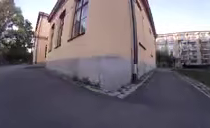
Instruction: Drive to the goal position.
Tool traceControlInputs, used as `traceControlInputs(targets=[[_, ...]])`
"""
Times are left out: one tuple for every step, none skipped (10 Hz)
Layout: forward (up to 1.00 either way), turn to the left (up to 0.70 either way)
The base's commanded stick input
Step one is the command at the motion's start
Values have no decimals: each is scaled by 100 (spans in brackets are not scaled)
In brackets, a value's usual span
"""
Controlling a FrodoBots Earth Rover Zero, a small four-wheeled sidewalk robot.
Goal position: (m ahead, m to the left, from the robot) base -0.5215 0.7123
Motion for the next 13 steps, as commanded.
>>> traceControlInputs(targets=[[100, 27], [100, 27], [100, 27], [100, 27], [100, 27], [100, 27], [100, 27], [100, 27], [100, 27], [100, 27], [100, 27], [100, 27], [100, 27]])
